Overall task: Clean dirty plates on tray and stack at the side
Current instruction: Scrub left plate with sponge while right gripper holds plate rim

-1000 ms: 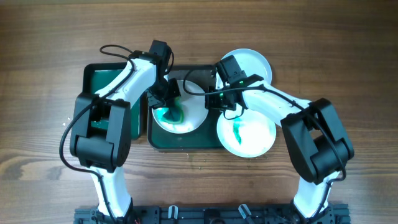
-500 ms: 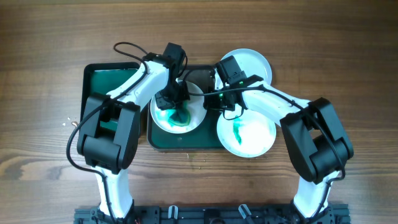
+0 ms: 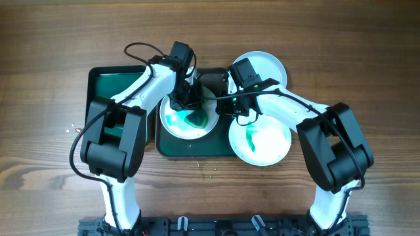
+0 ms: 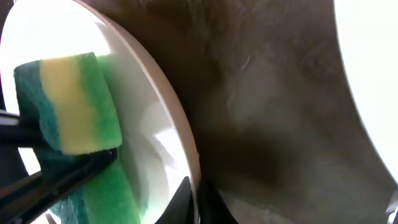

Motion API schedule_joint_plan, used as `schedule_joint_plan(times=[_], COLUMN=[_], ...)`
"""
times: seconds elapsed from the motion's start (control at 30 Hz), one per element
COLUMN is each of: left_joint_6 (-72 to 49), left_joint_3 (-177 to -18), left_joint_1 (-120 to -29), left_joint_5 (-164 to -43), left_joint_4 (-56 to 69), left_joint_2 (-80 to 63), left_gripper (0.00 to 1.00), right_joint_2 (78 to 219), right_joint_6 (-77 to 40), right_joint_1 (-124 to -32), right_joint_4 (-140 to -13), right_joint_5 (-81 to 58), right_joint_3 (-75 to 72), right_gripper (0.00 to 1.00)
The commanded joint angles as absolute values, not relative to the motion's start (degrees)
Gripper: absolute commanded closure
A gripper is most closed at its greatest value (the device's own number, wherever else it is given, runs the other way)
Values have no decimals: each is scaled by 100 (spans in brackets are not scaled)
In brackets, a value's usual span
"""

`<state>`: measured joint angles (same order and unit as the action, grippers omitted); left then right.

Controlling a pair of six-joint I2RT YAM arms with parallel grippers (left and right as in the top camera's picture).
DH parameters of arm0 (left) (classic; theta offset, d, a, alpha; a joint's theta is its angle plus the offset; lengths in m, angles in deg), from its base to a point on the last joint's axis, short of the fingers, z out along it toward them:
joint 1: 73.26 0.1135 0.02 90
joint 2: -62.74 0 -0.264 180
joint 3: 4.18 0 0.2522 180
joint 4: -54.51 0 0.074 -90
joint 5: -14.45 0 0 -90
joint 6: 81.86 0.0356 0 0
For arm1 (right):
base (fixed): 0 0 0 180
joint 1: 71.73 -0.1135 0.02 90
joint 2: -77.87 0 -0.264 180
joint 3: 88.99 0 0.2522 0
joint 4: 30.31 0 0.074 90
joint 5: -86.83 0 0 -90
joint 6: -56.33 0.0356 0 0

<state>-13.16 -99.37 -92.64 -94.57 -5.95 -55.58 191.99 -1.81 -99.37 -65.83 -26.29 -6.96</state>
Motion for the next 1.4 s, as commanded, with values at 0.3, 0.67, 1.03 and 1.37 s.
schedule_joint_plan(times=[0.3,0.67,1.03,1.37], left_joint_6=[-2835,-167,-2112,-1909], left_joint_3=[-9895,-9895,-9895,-10098], left_joint_1=[-9277,-9303,-9301,-9467], left_joint_5=[-6491,-10233,-6555,-7820], left_joint_4=[-1979,-1432,-729,-2127], left_joint_2=[-5652,-5652,-5652,-5652], left_gripper=[96,96,96,96], right_joint_2=[19280,19280,19280,19280], right_joint_6=[-194,-192,-197,-194], right_joint_1=[-9939,-9939,-9939,-9939], right_joint_4=[-6574,-6572,-6581,-6576], right_joint_5=[-2613,-2613,-2611,-2589], right_joint_3=[-738,-738,-738,-738], right_gripper=[96,96,96,96])
